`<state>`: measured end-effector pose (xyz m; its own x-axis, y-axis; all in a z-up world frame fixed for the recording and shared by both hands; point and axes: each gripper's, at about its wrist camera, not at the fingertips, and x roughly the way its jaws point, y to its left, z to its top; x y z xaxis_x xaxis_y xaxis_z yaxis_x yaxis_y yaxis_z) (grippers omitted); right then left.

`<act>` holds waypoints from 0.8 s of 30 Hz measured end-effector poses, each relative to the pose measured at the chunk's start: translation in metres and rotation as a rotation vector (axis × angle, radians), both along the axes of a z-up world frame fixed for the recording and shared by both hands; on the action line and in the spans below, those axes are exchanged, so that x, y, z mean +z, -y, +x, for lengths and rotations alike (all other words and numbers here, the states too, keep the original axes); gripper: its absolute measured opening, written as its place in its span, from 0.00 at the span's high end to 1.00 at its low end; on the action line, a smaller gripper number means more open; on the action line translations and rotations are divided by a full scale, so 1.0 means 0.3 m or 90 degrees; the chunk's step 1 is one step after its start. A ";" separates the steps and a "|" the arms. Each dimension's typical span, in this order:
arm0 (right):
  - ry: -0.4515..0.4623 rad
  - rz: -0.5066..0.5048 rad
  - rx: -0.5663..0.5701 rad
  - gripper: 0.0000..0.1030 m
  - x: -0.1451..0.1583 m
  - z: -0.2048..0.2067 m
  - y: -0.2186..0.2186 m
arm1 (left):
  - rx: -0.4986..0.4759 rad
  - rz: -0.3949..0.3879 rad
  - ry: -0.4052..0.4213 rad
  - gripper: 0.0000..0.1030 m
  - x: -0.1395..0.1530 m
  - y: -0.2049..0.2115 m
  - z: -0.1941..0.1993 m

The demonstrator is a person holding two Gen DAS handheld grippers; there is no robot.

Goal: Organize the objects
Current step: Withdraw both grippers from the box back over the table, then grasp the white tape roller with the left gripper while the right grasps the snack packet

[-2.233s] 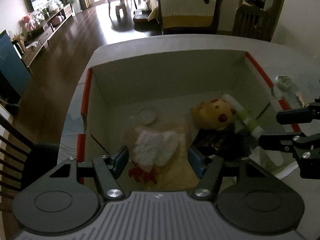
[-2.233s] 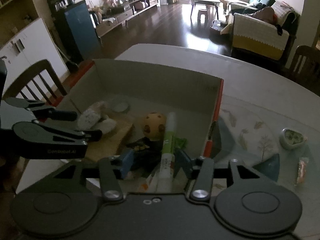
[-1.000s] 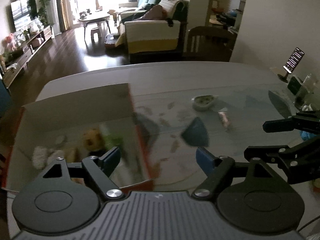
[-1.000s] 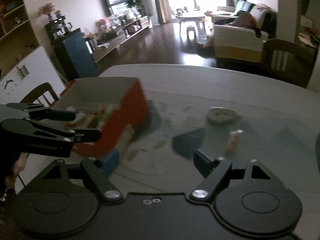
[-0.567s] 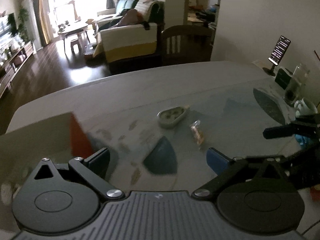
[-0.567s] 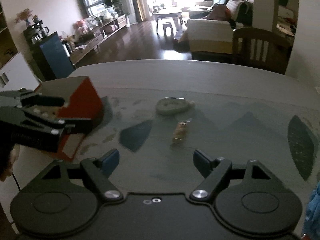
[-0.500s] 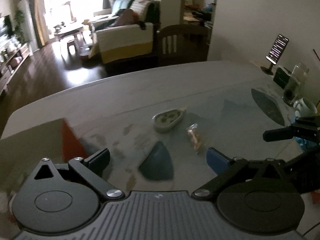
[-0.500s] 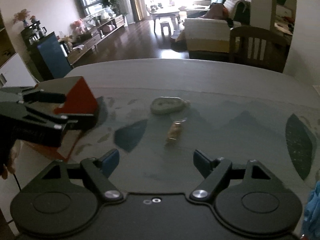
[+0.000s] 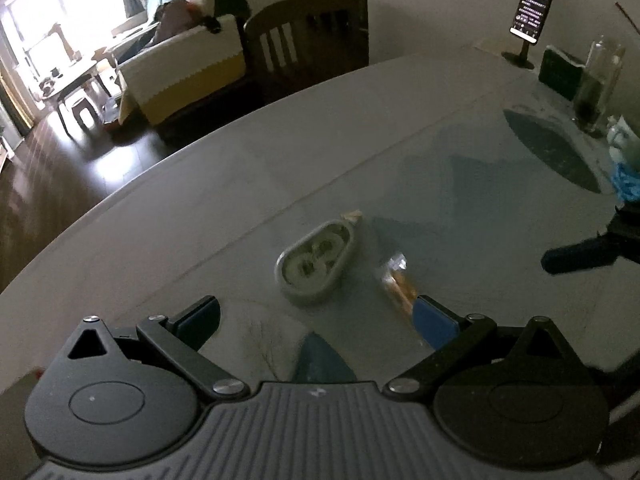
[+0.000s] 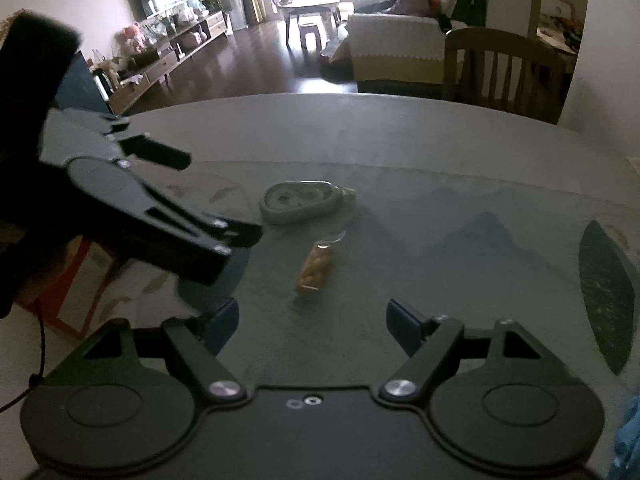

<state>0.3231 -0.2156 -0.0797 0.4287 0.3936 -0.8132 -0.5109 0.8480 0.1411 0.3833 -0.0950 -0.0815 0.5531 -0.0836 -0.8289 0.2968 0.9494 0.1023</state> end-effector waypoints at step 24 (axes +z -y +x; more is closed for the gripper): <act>-0.008 -0.066 -0.009 0.34 -0.191 0.158 -0.143 | 0.000 0.026 0.004 0.00 -0.222 0.007 0.201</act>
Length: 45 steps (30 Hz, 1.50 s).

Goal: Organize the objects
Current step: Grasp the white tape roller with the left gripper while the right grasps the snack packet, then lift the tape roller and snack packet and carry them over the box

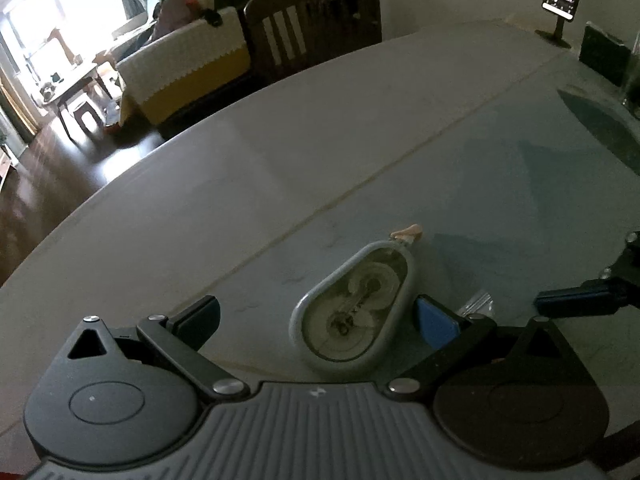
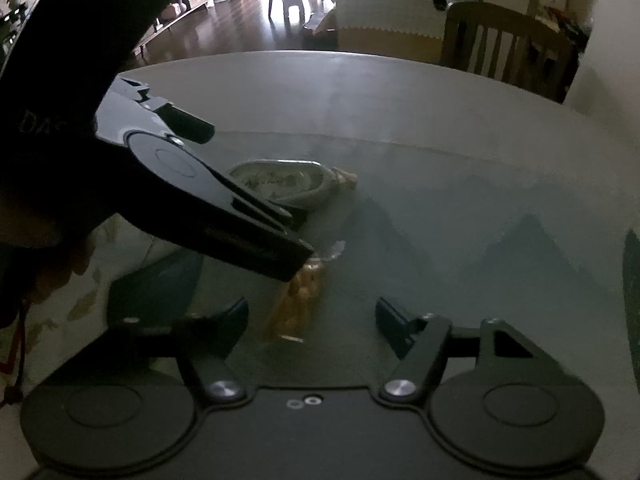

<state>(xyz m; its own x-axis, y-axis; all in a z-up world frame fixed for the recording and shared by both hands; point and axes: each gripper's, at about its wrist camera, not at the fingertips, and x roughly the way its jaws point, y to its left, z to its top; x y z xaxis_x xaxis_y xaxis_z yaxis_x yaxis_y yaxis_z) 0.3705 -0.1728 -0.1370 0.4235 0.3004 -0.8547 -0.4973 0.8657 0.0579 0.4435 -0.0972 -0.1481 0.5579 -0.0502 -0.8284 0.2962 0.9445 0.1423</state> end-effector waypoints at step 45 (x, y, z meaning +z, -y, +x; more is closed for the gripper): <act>-0.030 0.098 -0.022 0.82 0.215 -0.251 0.258 | 0.173 -0.197 -0.006 0.39 0.260 0.001 -0.521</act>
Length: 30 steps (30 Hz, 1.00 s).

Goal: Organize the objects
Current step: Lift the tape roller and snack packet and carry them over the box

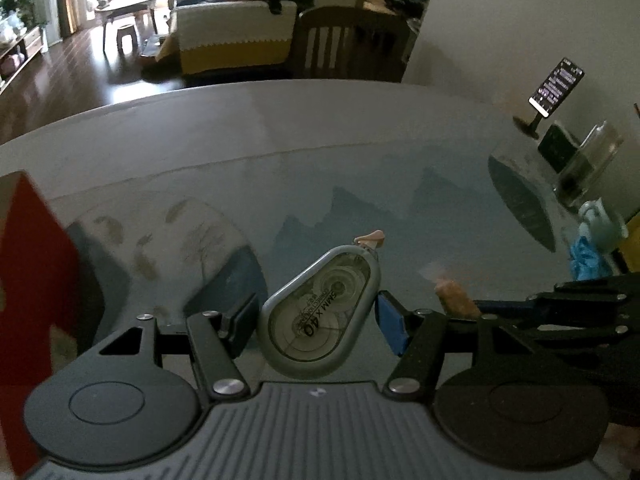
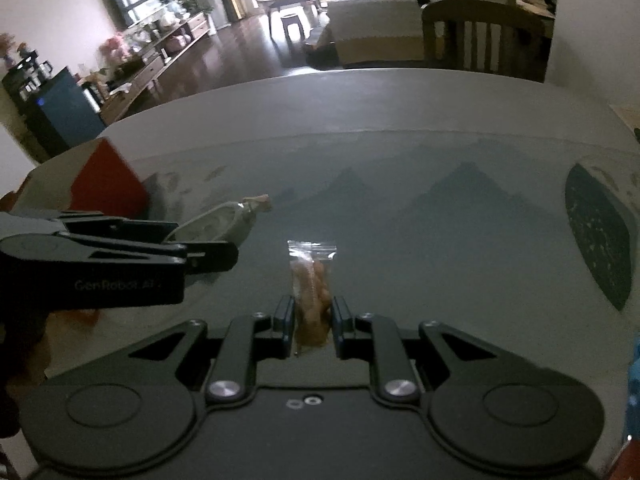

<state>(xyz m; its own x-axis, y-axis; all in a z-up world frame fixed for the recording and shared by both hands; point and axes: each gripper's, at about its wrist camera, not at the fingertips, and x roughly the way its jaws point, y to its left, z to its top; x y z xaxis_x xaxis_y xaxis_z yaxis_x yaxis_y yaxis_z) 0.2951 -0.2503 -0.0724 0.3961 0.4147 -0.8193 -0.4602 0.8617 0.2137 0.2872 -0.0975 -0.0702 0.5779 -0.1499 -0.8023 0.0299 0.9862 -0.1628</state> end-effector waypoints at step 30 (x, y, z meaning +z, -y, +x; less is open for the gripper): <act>0.065 0.038 0.137 0.82 0.256 -0.312 -0.423 | 0.160 -0.022 0.070 0.39 0.249 -0.425 -0.479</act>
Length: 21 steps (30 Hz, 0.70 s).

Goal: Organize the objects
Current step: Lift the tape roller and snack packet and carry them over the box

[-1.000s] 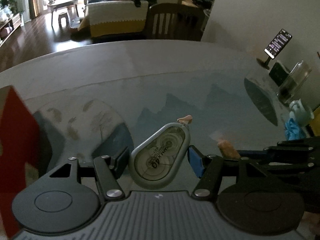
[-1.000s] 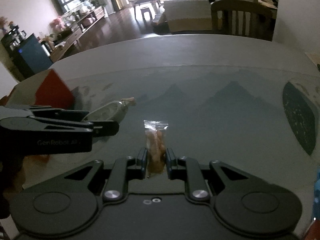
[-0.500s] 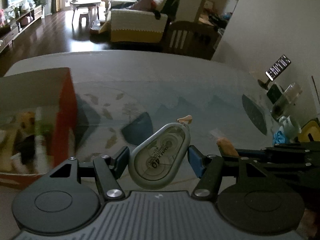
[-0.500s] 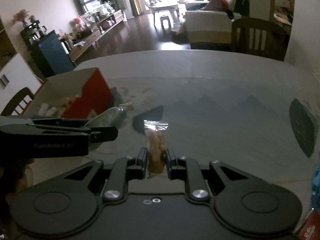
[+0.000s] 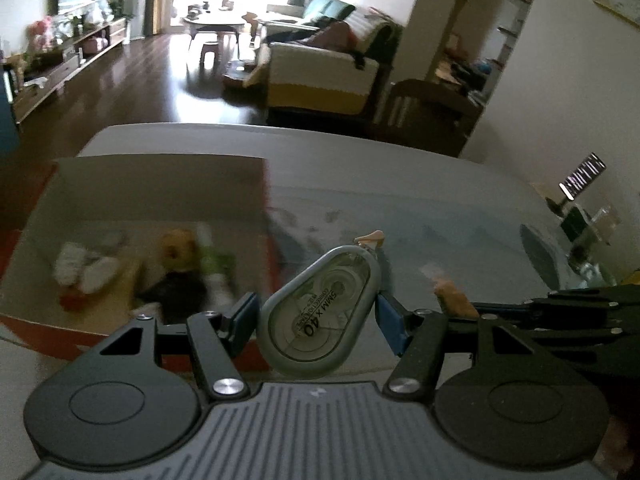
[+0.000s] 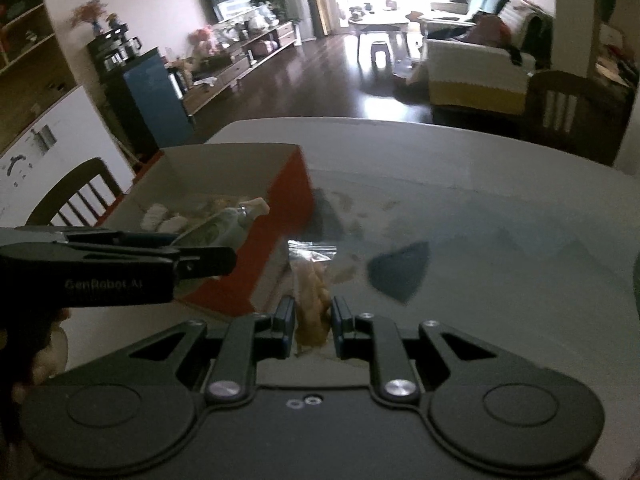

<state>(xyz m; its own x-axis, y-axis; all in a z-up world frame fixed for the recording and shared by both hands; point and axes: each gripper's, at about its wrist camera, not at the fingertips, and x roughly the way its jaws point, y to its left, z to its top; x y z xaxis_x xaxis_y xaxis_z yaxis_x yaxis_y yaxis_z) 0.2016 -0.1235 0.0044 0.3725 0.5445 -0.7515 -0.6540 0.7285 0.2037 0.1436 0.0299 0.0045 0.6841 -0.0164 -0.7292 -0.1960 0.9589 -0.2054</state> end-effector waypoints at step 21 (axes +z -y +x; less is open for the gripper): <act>0.005 -0.023 0.054 0.82 -0.042 -0.004 -0.474 | 0.067 0.070 -0.035 0.39 -0.036 -0.473 -0.021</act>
<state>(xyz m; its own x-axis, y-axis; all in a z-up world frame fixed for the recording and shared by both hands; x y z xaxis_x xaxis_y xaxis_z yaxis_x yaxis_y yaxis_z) 0.2005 0.0188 -0.0083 0.3315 0.5467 -0.7689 -0.7153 0.6771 0.1731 0.1372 0.1719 -0.0063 0.6369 0.1360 -0.7589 -0.3048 0.9485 -0.0858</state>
